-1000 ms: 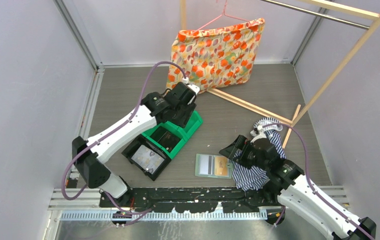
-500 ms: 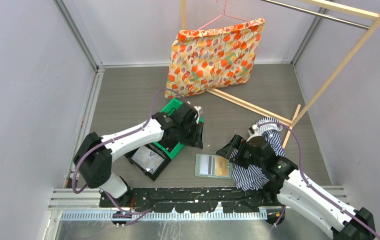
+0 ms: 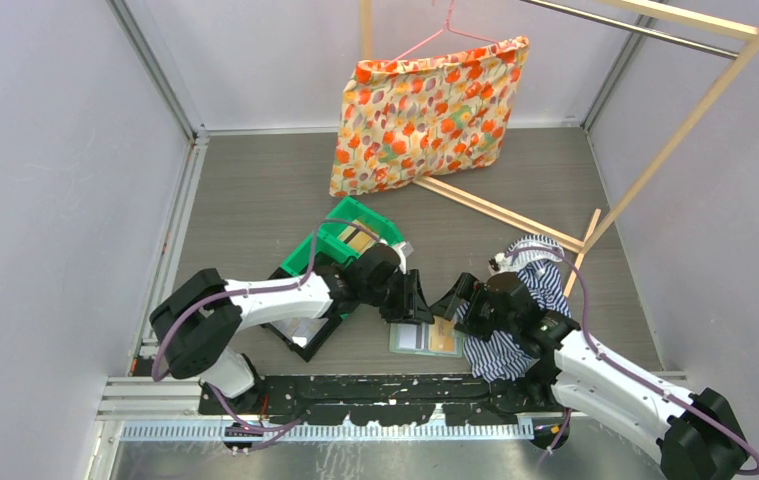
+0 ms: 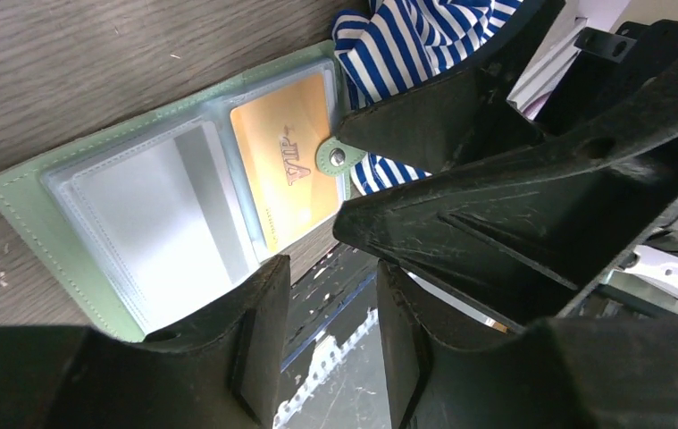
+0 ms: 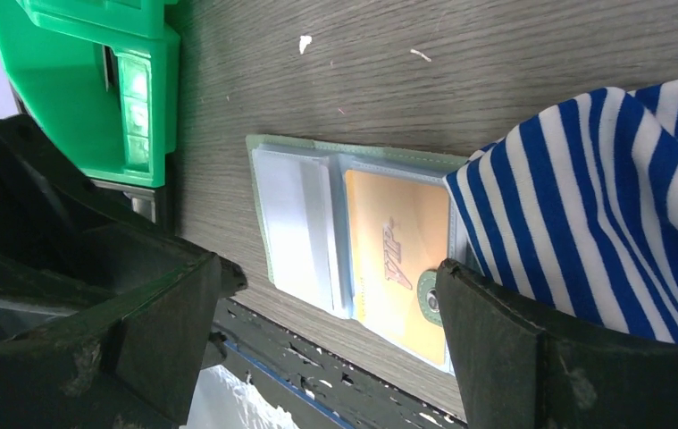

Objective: Take the credit cards out of the card holder
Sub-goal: Remove the credit card from the card holder.

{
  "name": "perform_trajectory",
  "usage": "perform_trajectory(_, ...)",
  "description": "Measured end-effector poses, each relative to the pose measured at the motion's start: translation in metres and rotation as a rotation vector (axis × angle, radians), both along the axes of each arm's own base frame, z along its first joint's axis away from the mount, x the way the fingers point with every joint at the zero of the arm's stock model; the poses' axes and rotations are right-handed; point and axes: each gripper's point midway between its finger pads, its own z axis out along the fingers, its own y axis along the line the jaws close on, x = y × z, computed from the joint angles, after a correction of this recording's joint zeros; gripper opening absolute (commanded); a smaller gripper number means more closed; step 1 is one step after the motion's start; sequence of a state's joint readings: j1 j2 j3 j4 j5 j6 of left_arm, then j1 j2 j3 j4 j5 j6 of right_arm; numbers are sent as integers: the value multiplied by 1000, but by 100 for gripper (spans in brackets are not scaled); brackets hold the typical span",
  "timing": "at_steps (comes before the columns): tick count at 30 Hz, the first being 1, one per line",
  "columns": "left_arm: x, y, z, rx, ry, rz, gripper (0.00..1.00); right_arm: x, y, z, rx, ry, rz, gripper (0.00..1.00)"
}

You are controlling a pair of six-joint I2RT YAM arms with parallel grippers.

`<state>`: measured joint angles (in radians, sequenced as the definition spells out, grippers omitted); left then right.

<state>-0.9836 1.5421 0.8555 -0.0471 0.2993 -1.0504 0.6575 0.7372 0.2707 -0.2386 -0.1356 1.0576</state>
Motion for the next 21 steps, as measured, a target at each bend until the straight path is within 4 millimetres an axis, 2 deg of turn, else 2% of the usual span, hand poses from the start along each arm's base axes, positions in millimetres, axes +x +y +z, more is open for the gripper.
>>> perform_trajectory(6,-4,-5,-19,-17,38,15,42,3,1,5,24,-13,-15,94)
perform_trajectory(12,-4,3,-47,29,60,30,42,5,9,5,58,-1,-13,94)
perform_trajectory(21,-2,15,-50,31,51,64,42,-5,11,-2,70,30,12,94)
